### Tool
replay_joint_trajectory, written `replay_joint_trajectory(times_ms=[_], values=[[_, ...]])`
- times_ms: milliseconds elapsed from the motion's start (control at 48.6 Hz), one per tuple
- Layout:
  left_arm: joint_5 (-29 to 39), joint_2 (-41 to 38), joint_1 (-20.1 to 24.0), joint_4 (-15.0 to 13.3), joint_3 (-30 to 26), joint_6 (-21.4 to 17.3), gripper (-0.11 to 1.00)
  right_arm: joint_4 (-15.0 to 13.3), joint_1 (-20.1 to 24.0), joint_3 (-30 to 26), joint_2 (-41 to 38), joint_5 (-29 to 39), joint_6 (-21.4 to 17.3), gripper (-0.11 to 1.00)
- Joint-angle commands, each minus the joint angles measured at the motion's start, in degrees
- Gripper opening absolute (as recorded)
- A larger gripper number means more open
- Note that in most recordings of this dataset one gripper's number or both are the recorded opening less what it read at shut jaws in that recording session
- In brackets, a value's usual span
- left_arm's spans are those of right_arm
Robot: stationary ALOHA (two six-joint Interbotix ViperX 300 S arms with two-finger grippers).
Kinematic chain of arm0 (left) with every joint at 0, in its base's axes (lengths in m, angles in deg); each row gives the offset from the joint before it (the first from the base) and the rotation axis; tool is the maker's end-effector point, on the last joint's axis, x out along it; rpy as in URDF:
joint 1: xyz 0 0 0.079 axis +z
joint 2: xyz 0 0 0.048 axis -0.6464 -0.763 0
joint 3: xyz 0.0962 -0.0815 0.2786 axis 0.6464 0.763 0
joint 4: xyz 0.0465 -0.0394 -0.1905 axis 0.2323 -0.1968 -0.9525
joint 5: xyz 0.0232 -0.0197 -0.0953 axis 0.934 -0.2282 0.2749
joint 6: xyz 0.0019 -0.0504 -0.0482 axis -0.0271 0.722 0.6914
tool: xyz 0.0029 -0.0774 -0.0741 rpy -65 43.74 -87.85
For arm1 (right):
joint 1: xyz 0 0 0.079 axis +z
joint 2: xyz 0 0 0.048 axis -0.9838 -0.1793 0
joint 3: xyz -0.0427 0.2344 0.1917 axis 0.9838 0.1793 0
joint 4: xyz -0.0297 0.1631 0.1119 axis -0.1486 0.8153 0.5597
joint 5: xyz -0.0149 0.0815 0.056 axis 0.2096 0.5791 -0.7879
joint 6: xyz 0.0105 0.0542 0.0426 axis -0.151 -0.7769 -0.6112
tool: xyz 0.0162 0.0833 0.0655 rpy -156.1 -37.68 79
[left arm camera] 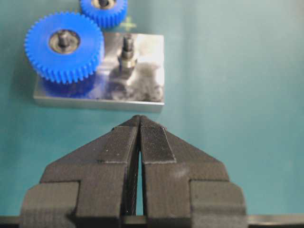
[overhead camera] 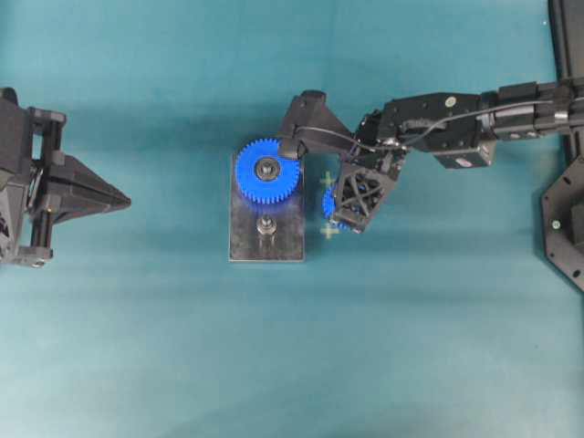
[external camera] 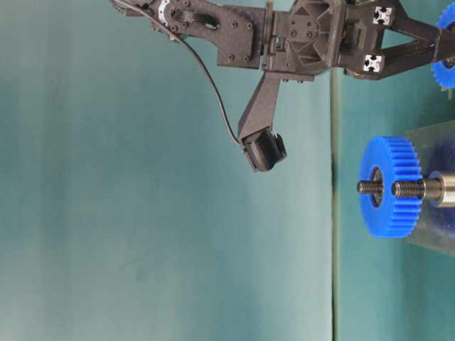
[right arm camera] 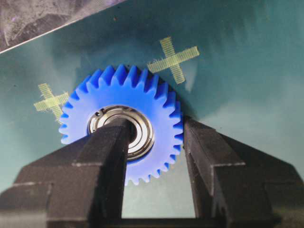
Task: Fit the small gear onto the shaft.
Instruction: 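Lift the small gear and carry it over the empty shaft on the plate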
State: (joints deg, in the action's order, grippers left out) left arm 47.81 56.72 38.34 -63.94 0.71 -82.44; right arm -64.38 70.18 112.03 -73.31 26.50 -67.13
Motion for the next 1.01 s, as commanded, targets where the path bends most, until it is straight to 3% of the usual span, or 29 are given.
replay_joint_trajectory(times_ms=[0,226,514,699,987], values=[[-0.5,-0.1,-0.2,0.2,-1.0,0.1,0.00,0.8,2.0,-2.5,3.5,1.9,-0.9,0.38],[-0.5,0.0,-0.2,0.1,-1.0,0.1,0.00,1.0,4.8,-11.0,6.1,11.1,-1.1,0.38],[-0.5,0.0,-0.3,0.1,-0.6,0.1,0.00,0.4,6.9,-23.9,0.7,16.7,-0.5,0.37],[-0.5,0.1,-0.3,0.2,-0.6,0.1,0.00,-1.9,6.5,-28.5,-4.7,16.8,-0.3,0.37],[-0.5,0.3,-0.3,0.1,-0.9,0.1,0.00,-2.0,6.0,-30.8,-8.1,16.9,-0.1,0.37]])
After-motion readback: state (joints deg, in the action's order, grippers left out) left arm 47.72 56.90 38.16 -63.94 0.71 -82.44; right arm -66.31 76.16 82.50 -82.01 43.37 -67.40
